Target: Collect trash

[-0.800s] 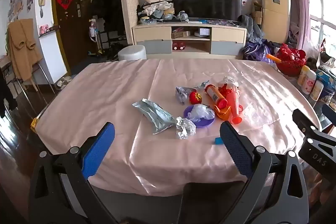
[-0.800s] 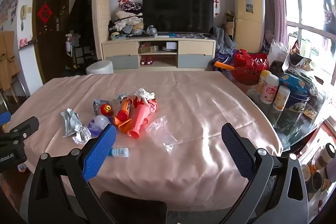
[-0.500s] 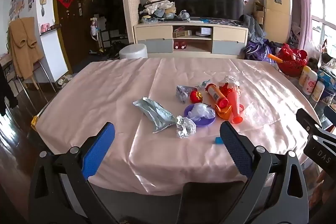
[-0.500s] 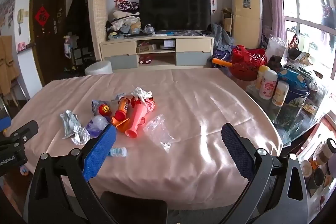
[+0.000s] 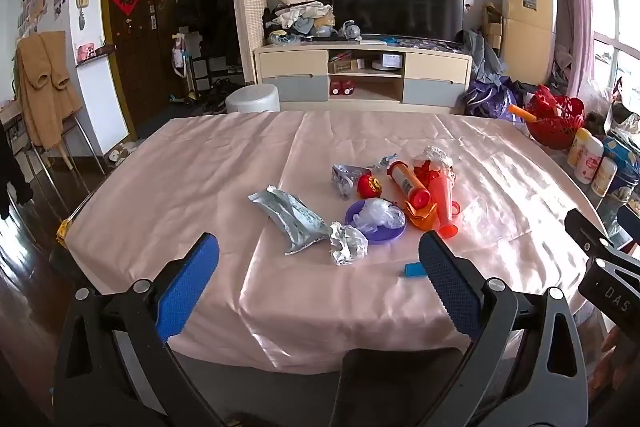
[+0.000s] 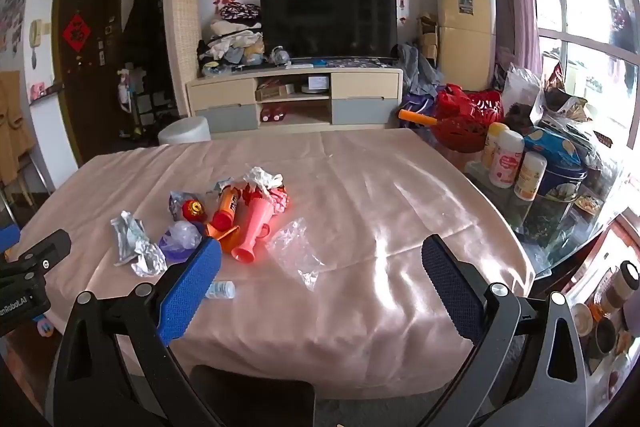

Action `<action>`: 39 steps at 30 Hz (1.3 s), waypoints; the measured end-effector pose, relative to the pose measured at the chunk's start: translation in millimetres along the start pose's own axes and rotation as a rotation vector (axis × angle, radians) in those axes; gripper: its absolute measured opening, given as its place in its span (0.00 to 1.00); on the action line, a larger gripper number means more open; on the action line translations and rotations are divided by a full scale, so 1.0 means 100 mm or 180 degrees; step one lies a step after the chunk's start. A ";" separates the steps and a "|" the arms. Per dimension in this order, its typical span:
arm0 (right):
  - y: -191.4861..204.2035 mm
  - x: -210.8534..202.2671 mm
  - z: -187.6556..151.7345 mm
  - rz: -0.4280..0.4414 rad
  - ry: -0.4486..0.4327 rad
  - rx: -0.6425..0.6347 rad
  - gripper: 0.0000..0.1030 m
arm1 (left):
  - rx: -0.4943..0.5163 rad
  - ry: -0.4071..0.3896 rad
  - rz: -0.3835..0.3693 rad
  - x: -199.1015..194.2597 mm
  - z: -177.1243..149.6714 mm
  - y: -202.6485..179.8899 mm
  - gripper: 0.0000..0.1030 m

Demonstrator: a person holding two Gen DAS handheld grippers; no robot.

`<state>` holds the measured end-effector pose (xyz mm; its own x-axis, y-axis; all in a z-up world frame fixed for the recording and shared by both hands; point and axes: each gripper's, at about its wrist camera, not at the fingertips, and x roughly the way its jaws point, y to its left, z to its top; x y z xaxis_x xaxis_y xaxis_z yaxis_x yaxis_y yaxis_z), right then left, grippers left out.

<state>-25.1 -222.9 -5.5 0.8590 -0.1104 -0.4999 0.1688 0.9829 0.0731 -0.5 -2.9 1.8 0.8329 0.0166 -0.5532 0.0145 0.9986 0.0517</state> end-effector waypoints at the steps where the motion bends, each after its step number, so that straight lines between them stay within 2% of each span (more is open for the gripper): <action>1: 0.00 0.00 0.00 -0.0001 0.0002 -0.0004 0.97 | 0.0001 -0.0001 0.0001 0.00 0.00 -0.01 0.92; 39: -0.05 0.01 -0.02 -0.0013 0.0095 0.0067 0.97 | -0.0012 0.0020 0.0018 0.04 -0.05 -0.01 0.92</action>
<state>-26.1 -228.1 -8.2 0.8435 -0.1096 -0.5258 0.1827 0.9791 0.0890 0.0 -3.4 -4.5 0.8294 0.0224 -0.5582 0.0078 0.9986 0.0518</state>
